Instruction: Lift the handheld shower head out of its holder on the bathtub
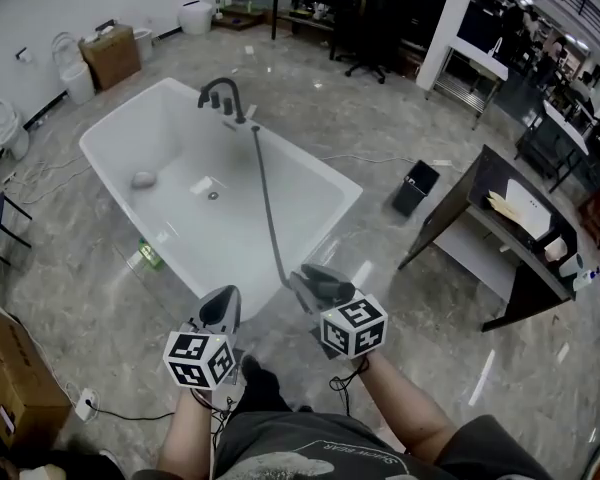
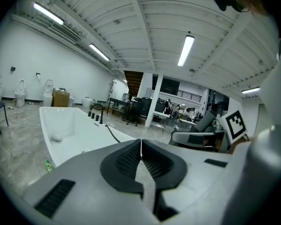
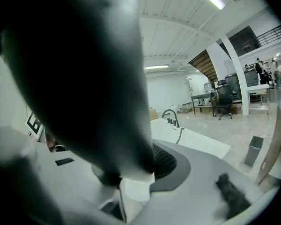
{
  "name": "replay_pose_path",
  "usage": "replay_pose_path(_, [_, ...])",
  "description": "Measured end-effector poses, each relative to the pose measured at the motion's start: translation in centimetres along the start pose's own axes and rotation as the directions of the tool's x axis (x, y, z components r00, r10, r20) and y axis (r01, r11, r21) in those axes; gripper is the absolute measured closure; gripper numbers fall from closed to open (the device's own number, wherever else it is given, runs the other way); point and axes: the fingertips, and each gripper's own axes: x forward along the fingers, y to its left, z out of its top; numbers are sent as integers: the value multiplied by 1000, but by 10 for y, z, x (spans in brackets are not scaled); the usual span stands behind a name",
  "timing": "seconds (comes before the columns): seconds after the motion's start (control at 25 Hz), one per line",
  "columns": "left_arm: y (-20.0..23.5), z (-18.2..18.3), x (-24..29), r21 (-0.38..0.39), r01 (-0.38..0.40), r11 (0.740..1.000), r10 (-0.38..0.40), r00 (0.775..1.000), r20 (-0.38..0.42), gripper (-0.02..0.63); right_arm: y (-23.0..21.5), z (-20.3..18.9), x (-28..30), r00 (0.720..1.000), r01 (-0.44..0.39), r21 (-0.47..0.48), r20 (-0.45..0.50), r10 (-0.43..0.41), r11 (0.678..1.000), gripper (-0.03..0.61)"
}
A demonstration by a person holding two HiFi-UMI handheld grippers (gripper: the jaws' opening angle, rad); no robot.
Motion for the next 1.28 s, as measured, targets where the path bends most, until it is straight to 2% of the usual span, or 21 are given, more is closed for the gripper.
replay_pose_path(0.24, [-54,-41,-50,-2,-17,1000,17,1000,0,598,35,-43,-69,999,-49,2,-20,49,999,469])
replay_pose_path(0.44, [-85,-69,-79,-16,-17,1000,17,1000,-22,598,51,-72,-107,998,-47,-2,-48,47,999,469])
replay_pose_path(0.76, [-114,-77,-92,-9,-11,1000,11,1000,-12,598,37,-69,-129,1000,-5,5,-12,5,1000,469])
replay_pose_path(1.28, [-123,-73,-101,11,-13,1000,13,1000,10,598,34,-66,-136,1000,16,-10,8,-16,1000,469])
